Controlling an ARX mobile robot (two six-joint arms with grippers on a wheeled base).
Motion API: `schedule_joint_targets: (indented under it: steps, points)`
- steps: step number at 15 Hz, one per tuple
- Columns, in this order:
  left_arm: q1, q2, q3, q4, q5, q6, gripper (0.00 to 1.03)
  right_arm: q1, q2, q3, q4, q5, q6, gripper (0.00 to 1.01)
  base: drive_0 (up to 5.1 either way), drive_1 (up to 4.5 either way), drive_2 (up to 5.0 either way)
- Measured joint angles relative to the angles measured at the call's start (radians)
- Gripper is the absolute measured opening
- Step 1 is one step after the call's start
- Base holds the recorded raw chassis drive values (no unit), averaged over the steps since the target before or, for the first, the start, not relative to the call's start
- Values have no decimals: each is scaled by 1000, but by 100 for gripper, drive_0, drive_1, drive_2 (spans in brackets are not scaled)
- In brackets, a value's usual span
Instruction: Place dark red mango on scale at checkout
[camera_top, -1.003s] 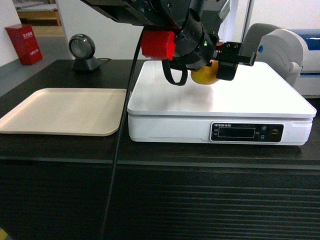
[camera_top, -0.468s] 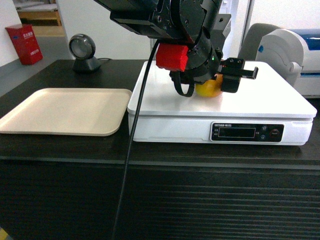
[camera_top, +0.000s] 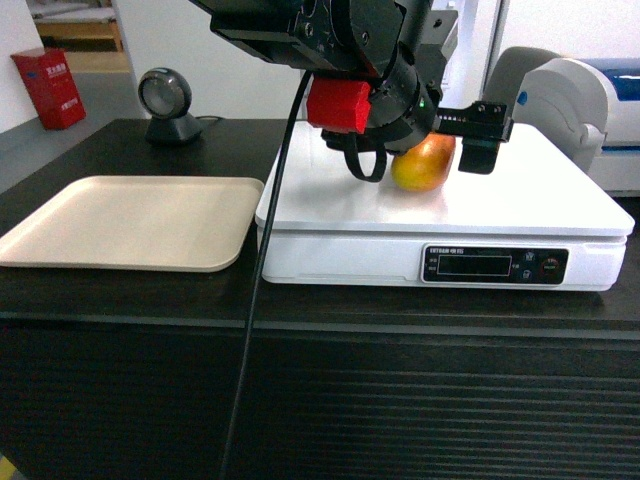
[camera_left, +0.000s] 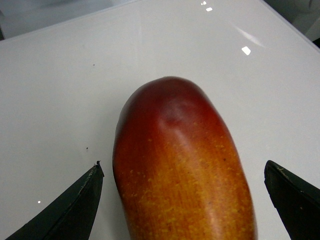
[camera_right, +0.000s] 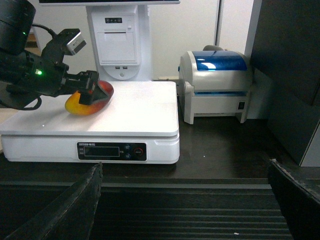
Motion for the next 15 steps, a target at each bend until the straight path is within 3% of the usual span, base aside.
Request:
schedule_joint_targets:
  steps: [4,6,8,10,12,15]
  points:
    - [10,-124,-91,116,10,3,98,0,0,0,0,0,0,98,0,0,0]
    - [30,-269,-214,272,98,-23,98,0,0,0,0,0,0,98,0,0,0]
    - [74,-459,-377,426,142,-54,98,0,0,0,0,0,0,98,0,0,0]
    - [158,-663,-565,526,178,-102,98,0,0,0,0,0,0,98,0,0,0]
    - [257,-835,-749,585,172,-122,98,0,0,0,0,0,0,98,0,0,0]
    - [375,-1081,-964,586,179,-122,98,0,0,0,0,0,0,98,0,0,0]
